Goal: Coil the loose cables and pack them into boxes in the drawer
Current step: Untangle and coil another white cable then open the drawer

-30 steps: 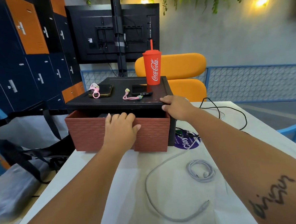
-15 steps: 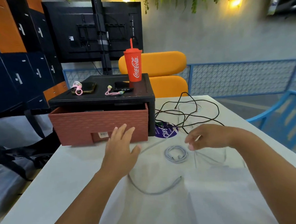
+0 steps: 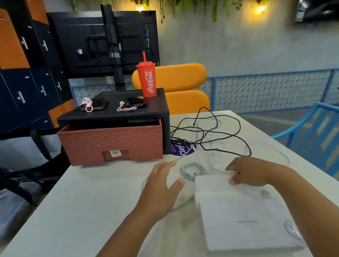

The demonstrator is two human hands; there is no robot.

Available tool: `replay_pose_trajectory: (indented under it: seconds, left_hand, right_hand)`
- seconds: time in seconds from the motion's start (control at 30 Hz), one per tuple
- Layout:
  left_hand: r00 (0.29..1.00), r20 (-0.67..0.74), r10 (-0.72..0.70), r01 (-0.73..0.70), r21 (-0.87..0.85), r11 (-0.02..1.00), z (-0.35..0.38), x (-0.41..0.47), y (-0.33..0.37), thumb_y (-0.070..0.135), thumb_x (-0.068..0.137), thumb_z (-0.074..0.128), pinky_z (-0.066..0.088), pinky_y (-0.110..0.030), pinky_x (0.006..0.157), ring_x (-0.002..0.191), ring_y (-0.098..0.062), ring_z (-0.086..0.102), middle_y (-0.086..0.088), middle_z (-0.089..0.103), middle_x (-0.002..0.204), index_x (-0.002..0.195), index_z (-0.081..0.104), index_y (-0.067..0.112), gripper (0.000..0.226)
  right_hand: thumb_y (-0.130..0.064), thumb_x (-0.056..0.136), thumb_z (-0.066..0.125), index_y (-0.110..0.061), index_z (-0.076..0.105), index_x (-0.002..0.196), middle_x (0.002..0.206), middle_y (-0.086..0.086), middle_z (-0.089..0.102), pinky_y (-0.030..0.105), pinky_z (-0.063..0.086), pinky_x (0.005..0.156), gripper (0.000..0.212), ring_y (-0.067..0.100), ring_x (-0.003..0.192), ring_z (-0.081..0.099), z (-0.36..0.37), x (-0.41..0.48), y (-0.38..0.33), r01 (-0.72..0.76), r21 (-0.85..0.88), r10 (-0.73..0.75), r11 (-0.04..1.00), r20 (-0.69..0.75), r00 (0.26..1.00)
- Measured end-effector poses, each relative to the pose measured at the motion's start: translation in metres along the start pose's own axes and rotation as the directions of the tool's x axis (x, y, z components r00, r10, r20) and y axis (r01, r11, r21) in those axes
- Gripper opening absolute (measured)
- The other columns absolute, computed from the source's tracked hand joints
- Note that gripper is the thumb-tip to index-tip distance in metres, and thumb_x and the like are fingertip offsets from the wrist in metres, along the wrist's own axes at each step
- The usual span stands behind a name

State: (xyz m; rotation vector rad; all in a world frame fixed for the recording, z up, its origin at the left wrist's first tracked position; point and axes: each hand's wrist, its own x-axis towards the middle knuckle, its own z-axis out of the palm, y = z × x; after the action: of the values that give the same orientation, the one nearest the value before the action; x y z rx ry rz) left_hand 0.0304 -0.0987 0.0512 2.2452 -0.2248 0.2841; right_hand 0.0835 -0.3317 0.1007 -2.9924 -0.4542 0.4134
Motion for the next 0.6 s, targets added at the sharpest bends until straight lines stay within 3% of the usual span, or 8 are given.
replay_pose_trajectory:
  seconds: [0.1, 0.17, 0.23, 0.3, 0.37, 0.47, 0.53, 0.6]
  left_hand:
    - [0.998, 0.063, -0.030, 0.041, -0.191, 0.981, 0.001, -0.005, 0.007, 0.031, 0.091, 0.056, 0.030, -0.017, 0.092, 0.119, 0.003, 0.035, 0.021, 0.036, 0.132, 0.125, 0.030, 0.050, 0.047]
    - [0.996, 0.081, -0.045, 0.067, -0.288, 0.955, -0.003, -0.006, 0.010, 0.034, 0.089, 0.059, 0.036, -0.015, 0.084, 0.116, 0.000, 0.042, 0.023, 0.039, 0.128, 0.120, 0.022, 0.060, 0.056]
    - [0.998, 0.066, -0.022, 0.044, -0.350, 0.936, -0.009, -0.006, 0.012, 0.033, 0.085, 0.065, 0.041, -0.011, 0.078, 0.107, 0.005, 0.049, 0.029, 0.041, 0.122, 0.116, 0.019, 0.066, 0.064]
    - [0.999, 0.050, 0.010, 0.009, -0.370, 0.929, -0.016, -0.004, 0.009, 0.017, 0.085, 0.067, 0.046, -0.008, 0.075, 0.099, 0.016, 0.052, 0.033, 0.042, 0.117, 0.117, 0.022, 0.062, 0.071]
    - [0.999, 0.041, 0.029, -0.013, -0.344, 0.939, -0.028, -0.002, 0.006, 0.005, 0.084, 0.066, 0.046, -0.007, 0.082, 0.099, 0.020, 0.050, 0.028, 0.043, 0.120, 0.118, 0.026, 0.059, 0.075]
    - [1.000, -0.016, 0.012, -0.016, -0.261, 0.965, -0.050, 0.006, -0.001, -0.001, 0.080, 0.068, 0.046, -0.026, 0.098, 0.115, -0.001, 0.051, 0.013, 0.045, 0.134, 0.116, 0.029, 0.065, 0.084]
    - [0.999, -0.050, -0.016, 0.002, -0.273, 0.962, -0.064, 0.012, -0.006, -0.005, 0.079, 0.067, 0.051, -0.015, 0.080, 0.098, 0.005, 0.059, 0.012, 0.052, 0.122, 0.116, 0.029, 0.063, 0.086]
    - [0.995, -0.094, -0.045, 0.017, -0.280, 0.960, -0.077, 0.017, -0.012, -0.008, 0.079, 0.065, 0.049, -0.009, 0.067, 0.085, 0.010, 0.061, 0.013, 0.054, 0.111, 0.120, 0.025, 0.057, 0.087]
  right_hand:
    - [-0.025, 0.091, 0.054, -0.014, 0.062, 0.107, 0.111, 0.005, 0.061, 0.026, 0.035, 0.077, 0.020, 0.022, 0.106, 0.053, -0.014, -0.002, -0.012, 0.020, -0.006, -0.021, 1.000, -0.142, 0.990]
    - [-0.024, 0.092, 0.054, -0.014, 0.061, 0.113, 0.112, 0.004, 0.061, 0.026, 0.036, 0.079, 0.025, 0.020, 0.103, 0.052, -0.027, -0.004, -0.023, 0.048, 0.035, -0.039, 0.998, -0.232, 0.972]
    - [-0.023, 0.092, 0.054, -0.017, 0.063, 0.105, 0.104, 0.003, 0.062, 0.027, 0.038, 0.077, 0.017, 0.019, 0.097, 0.052, -0.039, -0.002, -0.034, 0.094, 0.088, -0.063, 0.992, -0.305, 0.950]
    - [-0.021, 0.092, 0.053, -0.022, 0.058, 0.080, 0.086, -0.001, 0.058, 0.027, 0.038, 0.066, 0.014, 0.021, 0.091, 0.052, -0.051, -0.001, -0.048, 0.134, 0.122, -0.081, 0.983, -0.366, 0.927]
    - [-0.020, 0.093, 0.052, -0.025, 0.051, 0.071, 0.077, -0.005, 0.052, 0.025, 0.035, 0.060, 0.023, 0.020, 0.085, 0.050, -0.062, 0.001, -0.063, 0.180, 0.135, -0.106, 0.974, -0.430, 0.897]
    - [-0.021, 0.095, 0.050, -0.023, 0.055, 0.084, 0.079, -0.006, 0.051, 0.027, 0.035, 0.067, 0.012, 0.019, 0.085, 0.051, -0.074, 0.006, -0.087, 0.290, 0.122, -0.193, 0.949, -0.501, 0.844]
    - [-0.021, 0.095, 0.050, -0.023, 0.054, 0.085, 0.078, -0.004, 0.053, 0.028, 0.036, 0.067, 0.011, 0.020, 0.085, 0.052, -0.076, 0.014, -0.101, 0.357, 0.094, -0.251, 0.929, -0.550, 0.797]
    - [-0.019, 0.094, 0.051, -0.018, 0.062, 0.095, 0.092, 0.002, 0.062, 0.030, 0.039, 0.071, 0.010, 0.022, 0.091, 0.055, -0.075, 0.024, -0.112, 0.410, 0.064, -0.269, 0.910, -0.661, 0.701]
